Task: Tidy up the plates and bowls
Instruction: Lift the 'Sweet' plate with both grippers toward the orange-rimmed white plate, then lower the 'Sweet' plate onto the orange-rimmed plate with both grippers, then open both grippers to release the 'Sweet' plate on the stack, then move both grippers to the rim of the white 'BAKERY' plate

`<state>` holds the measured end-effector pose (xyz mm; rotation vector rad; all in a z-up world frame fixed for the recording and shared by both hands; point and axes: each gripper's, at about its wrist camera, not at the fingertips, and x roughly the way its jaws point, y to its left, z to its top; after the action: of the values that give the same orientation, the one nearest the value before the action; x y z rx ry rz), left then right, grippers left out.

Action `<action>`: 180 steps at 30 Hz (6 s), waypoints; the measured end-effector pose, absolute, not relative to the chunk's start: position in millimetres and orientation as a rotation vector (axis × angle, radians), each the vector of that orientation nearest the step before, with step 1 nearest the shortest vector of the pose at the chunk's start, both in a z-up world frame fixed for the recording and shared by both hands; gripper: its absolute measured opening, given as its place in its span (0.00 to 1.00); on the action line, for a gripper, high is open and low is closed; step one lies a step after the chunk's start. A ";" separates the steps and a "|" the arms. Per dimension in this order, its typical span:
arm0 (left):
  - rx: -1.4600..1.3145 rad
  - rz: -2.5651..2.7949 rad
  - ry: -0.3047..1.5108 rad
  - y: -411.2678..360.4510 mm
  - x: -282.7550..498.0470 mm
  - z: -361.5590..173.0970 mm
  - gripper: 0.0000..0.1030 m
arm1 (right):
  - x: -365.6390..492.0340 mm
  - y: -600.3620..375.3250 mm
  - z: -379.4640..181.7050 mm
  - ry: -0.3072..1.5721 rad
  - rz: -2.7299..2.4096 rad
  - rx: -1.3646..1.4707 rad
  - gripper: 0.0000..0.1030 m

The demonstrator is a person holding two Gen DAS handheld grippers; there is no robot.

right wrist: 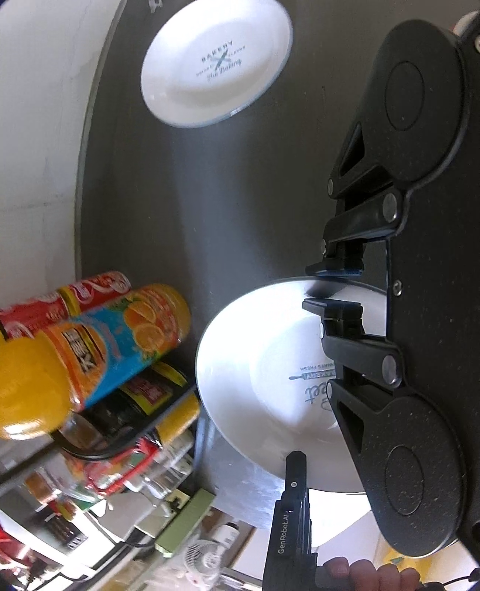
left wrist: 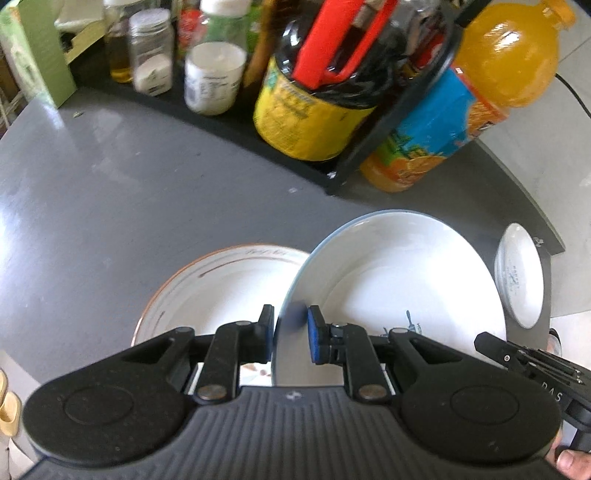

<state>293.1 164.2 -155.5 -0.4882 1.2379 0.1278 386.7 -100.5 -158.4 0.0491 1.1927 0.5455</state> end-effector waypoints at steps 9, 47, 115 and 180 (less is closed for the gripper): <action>-0.494 0.159 1.261 174.5 283.5 -164.1 0.16 | 379.9 -87.9 -169.2 1.225 0.575 0.018 0.12; -0.446 0.169 1.309 189.2 266.7 -179.8 0.21 | 347.4 -60.6 -170.9 1.215 0.612 -0.066 0.12; -0.294 0.246 1.275 208.7 276.8 -162.6 0.74 | 338.5 -33.0 -186.0 1.197 0.539 -0.075 0.52; -0.126 -0.122 1.123 -110.6 416.8 -136.6 0.69 | 405.1 -368.0 -171.3 0.952 0.191 0.375 0.52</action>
<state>416.8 -110.6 -136.6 -0.1259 1.1232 -0.1217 405.1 -368.0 -171.3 0.3751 0.9518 0.1907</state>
